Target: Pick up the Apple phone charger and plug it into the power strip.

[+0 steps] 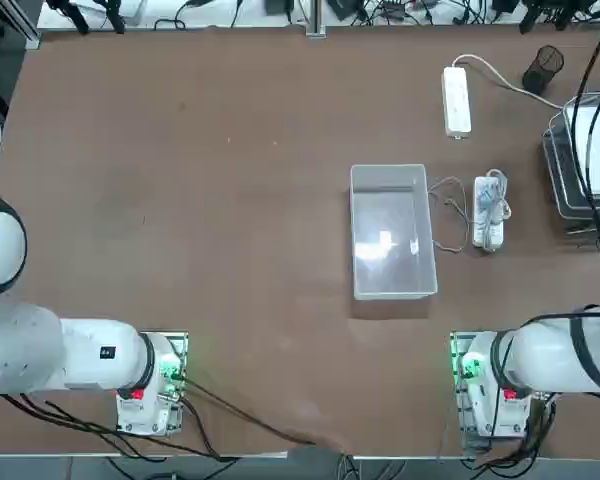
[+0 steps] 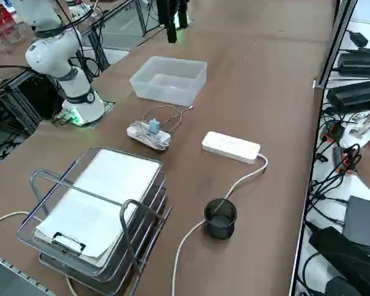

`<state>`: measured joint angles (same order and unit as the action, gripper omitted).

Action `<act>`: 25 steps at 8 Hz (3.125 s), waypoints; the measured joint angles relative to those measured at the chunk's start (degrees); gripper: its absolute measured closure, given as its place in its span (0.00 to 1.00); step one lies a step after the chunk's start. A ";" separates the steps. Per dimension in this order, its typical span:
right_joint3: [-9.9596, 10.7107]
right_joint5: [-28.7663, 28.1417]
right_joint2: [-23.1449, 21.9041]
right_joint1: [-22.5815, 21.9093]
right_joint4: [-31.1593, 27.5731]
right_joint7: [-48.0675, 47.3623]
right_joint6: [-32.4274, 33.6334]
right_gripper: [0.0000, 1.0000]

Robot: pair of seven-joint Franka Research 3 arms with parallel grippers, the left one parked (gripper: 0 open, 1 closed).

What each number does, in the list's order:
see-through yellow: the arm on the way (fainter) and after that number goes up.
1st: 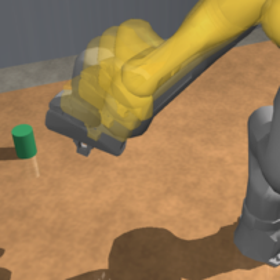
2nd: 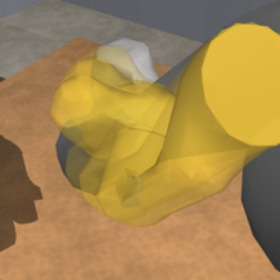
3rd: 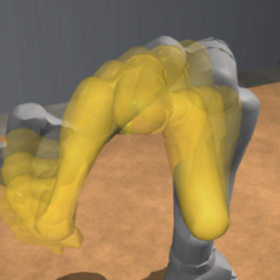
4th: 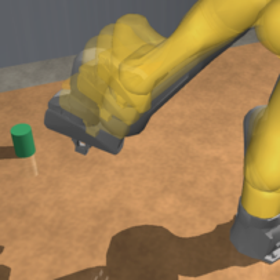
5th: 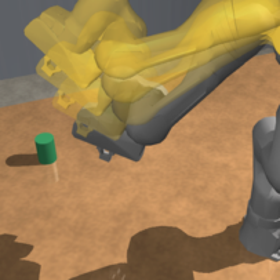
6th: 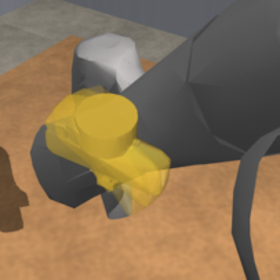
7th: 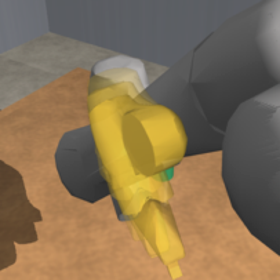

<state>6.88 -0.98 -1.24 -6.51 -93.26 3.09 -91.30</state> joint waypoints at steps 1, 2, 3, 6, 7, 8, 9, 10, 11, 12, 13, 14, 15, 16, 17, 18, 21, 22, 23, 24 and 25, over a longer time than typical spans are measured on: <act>0.00 0.09 -0.01 0.00 0.03 -0.26 0.03 0.00; -0.05 0.13 -0.01 -0.01 0.05 -1.40 0.06 0.00; -0.15 0.13 -0.01 -0.08 0.06 -3.59 0.07 0.00; -0.50 0.13 -0.05 -1.57 -2.95 -6.30 -1.06 0.00; -0.62 0.56 -0.41 -2.23 -6.85 -6.59 -3.76 0.00; -0.99 3.11 -1.20 -2.97 -12.04 -7.05 -6.79 0.00; -2.14 6.48 -2.27 -3.58 -17.87 -9.66 -10.30 0.00; -3.87 8.95 -3.50 -3.98 -24.07 -14.23 -15.06 0.00; -5.57 11.82 -4.63 -4.28 -30.42 -19.13 -20.18 0.00; -6.74 15.75 -5.29 -4.38 -36.25 -23.30 -24.35 0.00; -6.97 19.14 -5.48 -4.38 -41.07 -26.28 -27.72 0.00; -6.89 20.88 -5.42 -4.26 -44.91 -29.06 -31.05 0.00; -6.79 21.69 -5.26 -4.14 -47.78 -31.35 -34.31 0.00; -6.74 21.96 -5.13 -3.81 -50.30 -32.72 -38.01 0.00; -6.67 22.13 -4.95 -2.68 -52.78 -33.01 -41.62 0.00; -6.55 22.43 -4.24 -1.55 -54.44 -33.01 -44.18 0.01; -6.41 24.22 -0.72 0.52 -55.32 -33.12 -47.30 0.01; -6.38 24.42 0.09 0.90 -55.32 -33.36 -47.45 0.01; -6.37 24.62 0.86 1.17 -55.32 -34.06 -47.61 0.01; -6.33 24.99 1.42 1.46 -55.32 -34.76 -47.82 0.03; -6.33 25.69 1.87 1.75 -55.32 -35.26 -47.89 0.04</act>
<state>0.55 24.71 0.63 -4.76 -148.58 -32.18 -139.20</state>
